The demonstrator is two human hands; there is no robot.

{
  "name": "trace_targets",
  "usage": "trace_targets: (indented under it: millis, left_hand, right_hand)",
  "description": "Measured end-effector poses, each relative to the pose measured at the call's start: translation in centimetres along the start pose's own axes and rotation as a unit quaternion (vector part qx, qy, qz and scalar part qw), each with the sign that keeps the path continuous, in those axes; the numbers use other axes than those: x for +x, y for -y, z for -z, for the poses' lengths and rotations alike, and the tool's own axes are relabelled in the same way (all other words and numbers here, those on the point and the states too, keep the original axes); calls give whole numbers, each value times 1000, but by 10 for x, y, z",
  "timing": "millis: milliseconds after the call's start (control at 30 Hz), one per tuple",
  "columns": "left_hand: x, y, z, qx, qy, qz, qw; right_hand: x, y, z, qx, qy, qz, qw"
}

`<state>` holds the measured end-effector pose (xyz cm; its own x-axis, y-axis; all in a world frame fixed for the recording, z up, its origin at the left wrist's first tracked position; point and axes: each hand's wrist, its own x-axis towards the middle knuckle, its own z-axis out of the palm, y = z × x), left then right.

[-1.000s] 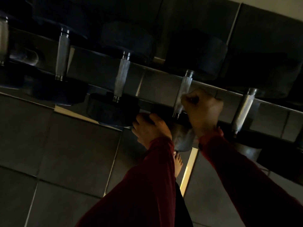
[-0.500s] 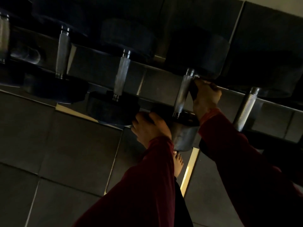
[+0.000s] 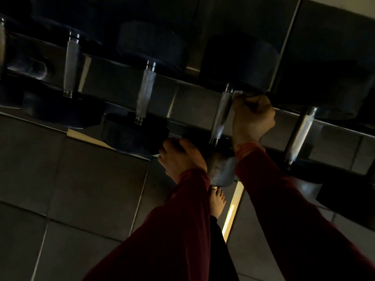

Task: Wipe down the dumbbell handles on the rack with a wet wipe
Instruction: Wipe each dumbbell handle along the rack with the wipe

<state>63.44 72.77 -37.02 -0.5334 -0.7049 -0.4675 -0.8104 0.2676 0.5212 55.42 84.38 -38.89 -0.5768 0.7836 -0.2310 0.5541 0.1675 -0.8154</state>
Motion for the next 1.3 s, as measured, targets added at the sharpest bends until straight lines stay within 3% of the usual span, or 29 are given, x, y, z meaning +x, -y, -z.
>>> trace_targets:
  millis: [100, 167, 400, 500, 600, 667, 767, 833, 900, 967, 1100, 1200, 1300]
  left_hand:
    - [1, 2, 0, 5, 3, -5, 1000]
    - [1, 3, -1, 3, 4, -4, 1000]
    - [1, 1, -1, -4, -10, -2, 1000]
    - [1, 0, -1, -5, -9, -2, 1000]
    - [0, -1, -1, -8, -3, 1, 1000]
    - [0, -1, 0, -8, -3, 1, 1000]
    - [0, -2, 0, -8, -2, 4, 1000]
    - [-1, -3, 1, -4, -2, 6, 1000]
    - [-1, -3, 1, -2, -1, 5, 1000]
    - [-1, -3, 0, -1, -5, 0, 1000]
    - [-2, -3, 0, -2, -6, 2, 1000]
    - [-2, -3, 1, -2, -10, -1, 1000]
    - [-3, -4, 1, -5, -10, 1, 1000]
  right_hand:
    - [-11, -1, 3, -53, -34, 213, 975]
    - [-9, -3, 4, -79, -28, 296, 952]
    - [-6, -10, 11, -160, 54, 467, 868]
    - [-10, -11, 2, -170, 88, 490, 850]
    - [-8, -10, 0, -145, 76, 457, 874]
    - [-8, -10, 7, -103, 46, 393, 912]
    - [-9, -9, 16, -37, 20, 226, 973]
    - [-4, -9, 14, 14, 48, 82, 995]
    - [3, -8, 12, 57, 103, -33, 993]
    - [5, -6, 13, 68, 144, -81, 984]
    - [4, 9, 16, 72, 149, -87, 982]
    - [11, 15, 15, 94, 136, -152, 975]
    - [2, 7, 25, -21, 178, -139, 974]
